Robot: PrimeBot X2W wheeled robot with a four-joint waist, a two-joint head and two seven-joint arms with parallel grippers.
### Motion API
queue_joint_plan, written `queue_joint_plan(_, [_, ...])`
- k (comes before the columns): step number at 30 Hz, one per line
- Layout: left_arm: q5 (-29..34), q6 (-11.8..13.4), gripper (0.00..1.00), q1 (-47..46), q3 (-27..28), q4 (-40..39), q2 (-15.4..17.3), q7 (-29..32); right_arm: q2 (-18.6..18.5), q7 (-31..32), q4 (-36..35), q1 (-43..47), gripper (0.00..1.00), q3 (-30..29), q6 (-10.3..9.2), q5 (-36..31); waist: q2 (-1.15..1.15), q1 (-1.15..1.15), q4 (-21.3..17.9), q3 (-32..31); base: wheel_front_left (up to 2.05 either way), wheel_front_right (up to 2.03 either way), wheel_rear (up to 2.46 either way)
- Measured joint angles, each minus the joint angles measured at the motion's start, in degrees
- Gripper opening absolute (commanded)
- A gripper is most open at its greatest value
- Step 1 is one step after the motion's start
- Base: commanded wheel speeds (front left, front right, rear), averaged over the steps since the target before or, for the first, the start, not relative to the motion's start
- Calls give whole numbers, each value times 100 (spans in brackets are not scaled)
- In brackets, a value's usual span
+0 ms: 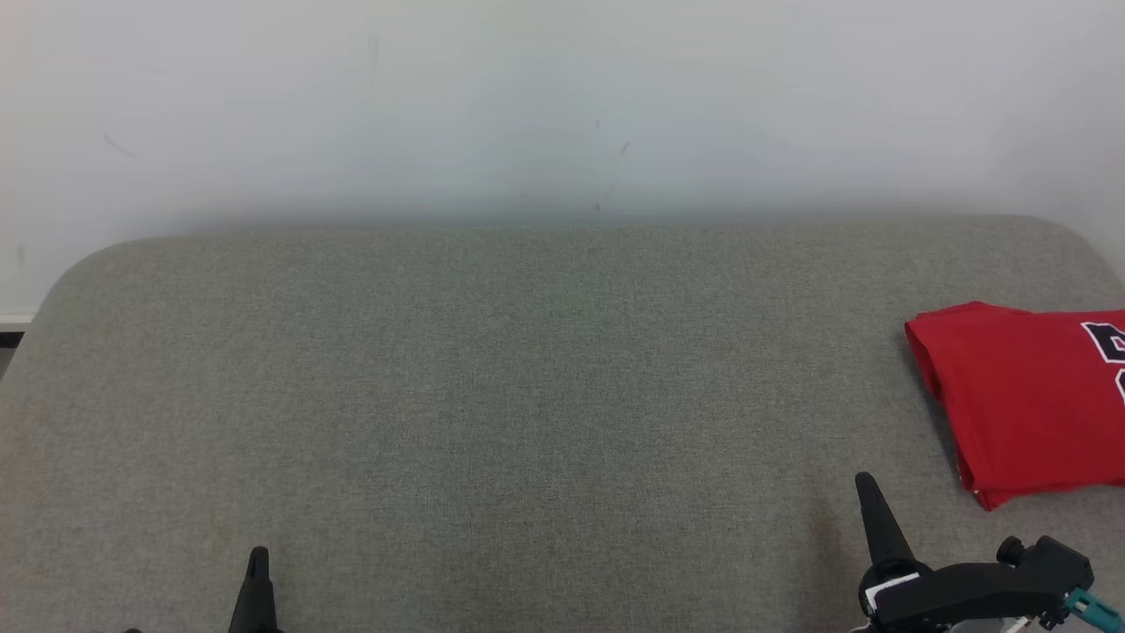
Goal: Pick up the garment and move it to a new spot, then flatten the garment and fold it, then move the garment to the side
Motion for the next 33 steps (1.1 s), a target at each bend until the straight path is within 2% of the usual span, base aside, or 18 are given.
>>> queue_joint_plan(33, [-1773,-160,0,-285,155,4,2,478,0,207,137,-250,0,-43,-1,1823,0,-1,-1,7,0,0,0])
